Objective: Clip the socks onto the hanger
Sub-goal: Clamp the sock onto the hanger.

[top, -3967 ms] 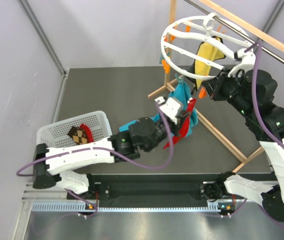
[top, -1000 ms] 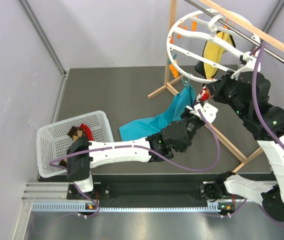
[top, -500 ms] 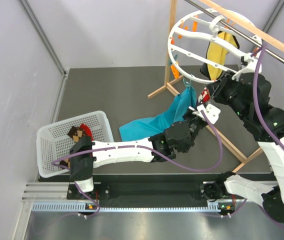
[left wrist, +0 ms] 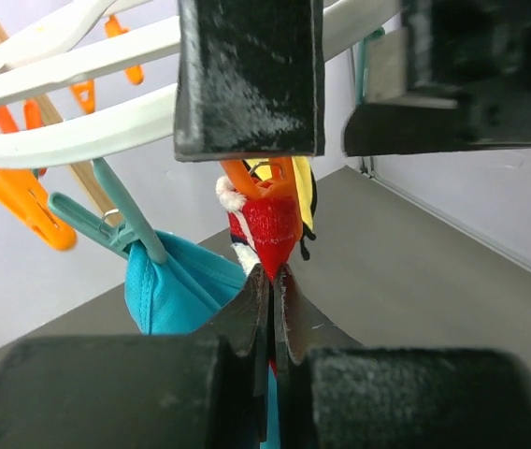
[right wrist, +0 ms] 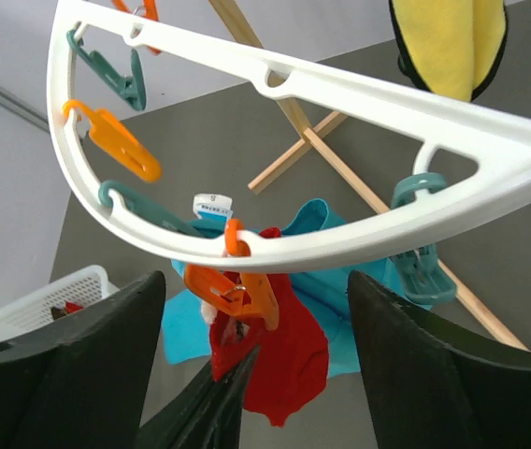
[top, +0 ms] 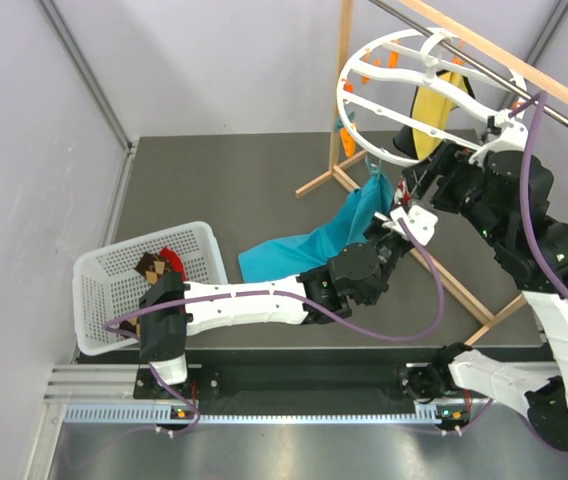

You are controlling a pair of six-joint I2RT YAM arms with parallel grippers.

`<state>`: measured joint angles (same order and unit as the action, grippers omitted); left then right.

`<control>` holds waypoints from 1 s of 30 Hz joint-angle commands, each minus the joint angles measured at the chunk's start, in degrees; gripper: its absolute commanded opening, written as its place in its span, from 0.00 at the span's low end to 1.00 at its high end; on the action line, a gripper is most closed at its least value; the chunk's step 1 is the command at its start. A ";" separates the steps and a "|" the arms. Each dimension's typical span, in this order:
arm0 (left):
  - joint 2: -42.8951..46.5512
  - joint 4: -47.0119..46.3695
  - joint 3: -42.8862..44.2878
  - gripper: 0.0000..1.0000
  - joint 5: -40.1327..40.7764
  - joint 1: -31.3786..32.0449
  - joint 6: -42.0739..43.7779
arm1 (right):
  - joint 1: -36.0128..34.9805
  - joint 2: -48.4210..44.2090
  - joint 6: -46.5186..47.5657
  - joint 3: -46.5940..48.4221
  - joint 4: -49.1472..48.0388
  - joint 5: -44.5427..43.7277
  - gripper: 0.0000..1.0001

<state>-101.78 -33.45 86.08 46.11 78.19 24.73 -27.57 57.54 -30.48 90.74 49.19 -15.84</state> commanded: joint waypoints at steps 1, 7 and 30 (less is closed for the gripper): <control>2.90 -3.03 -0.83 0.00 2.32 0.12 -2.40 | 0.50 -1.46 1.65 0.84 0.11 1.42 0.79; 7.02 3.01 -3.64 0.00 5.13 -2.16 -10.55 | 0.50 -4.89 8.06 1.46 -1.19 10.11 0.88; 22.23 31.25 -6.37 0.00 -23.41 -19.91 -36.24 | 0.42 -5.33 12.55 7.17 4.34 23.84 0.80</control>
<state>-81.95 -5.85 77.67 28.56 59.66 -7.90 -27.57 51.79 -18.92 95.79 52.99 6.66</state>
